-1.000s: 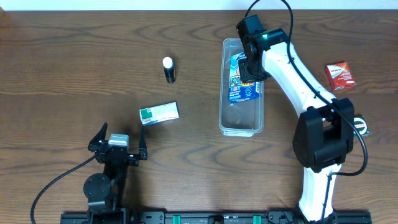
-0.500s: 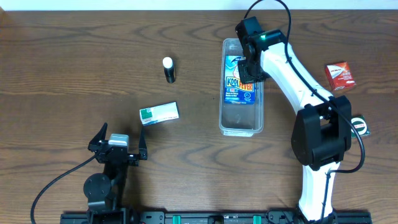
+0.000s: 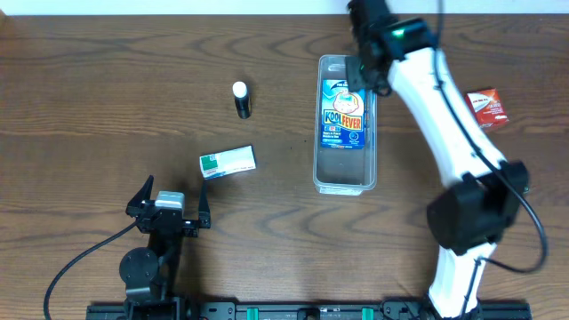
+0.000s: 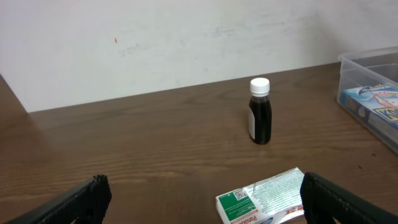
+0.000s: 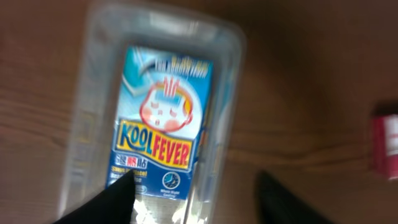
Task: Pack container
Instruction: 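Move the right gripper to the red medicine box and grasp it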
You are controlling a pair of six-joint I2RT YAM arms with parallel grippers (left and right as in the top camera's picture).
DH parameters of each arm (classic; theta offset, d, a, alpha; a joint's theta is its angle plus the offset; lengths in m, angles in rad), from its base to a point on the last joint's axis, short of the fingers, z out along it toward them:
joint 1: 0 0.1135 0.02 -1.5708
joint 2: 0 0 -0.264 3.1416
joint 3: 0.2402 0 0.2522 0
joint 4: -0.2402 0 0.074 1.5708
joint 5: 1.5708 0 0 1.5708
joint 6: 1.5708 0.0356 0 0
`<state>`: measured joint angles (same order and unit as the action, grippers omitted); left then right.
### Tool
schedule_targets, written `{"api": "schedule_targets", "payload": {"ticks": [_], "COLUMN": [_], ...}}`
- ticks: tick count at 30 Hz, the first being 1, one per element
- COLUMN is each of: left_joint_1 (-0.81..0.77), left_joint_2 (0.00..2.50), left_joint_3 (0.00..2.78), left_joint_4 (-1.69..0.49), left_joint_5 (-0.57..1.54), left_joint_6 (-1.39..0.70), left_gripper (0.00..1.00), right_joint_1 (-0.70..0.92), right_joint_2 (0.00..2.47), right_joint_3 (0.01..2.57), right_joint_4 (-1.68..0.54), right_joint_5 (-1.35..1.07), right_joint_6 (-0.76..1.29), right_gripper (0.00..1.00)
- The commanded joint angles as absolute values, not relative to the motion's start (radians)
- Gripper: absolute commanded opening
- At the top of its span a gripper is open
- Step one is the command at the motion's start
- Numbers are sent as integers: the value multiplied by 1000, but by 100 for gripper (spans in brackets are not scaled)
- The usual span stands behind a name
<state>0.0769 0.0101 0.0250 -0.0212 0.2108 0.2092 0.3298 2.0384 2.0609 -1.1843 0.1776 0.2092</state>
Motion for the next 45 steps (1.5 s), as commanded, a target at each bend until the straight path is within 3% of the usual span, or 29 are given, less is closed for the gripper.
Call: {"api": "schedule_targets", "payload": {"ticks": [1,2,6,12,23,37,45], "left_joint_1": [80,80,80,80,80,80,80], "left_joint_2": [5,5,5,5,5,5,5], "left_joint_3": [4,4,4,4,4,4,4], "left_joint_4": [-47,-47,-47,-47,-47,-47,-47], "left_joint_5": [228,228,228,228,228,228,228], "left_joint_6": [205,205,205,205,205,205,205], "left_gripper": [98,98,98,98,98,98,98], "right_joint_1": [245,208,97,-76,-284,-381,-381], "right_joint_2": [1953,1945,1942,1944,1949,1954,2052], "right_joint_3": [2095,2095,2093,2019,1752,1510,1499], "right_joint_4": [-1195,-1208,-1274,-1264,-978,-662,-609], "right_joint_5": [205,199,179,-4,-9,-62,-114], "right_joint_6": [101,30,-139,-297,-381,-579,-581], "right_gripper": [83,91,96,97,98,99,99]}}
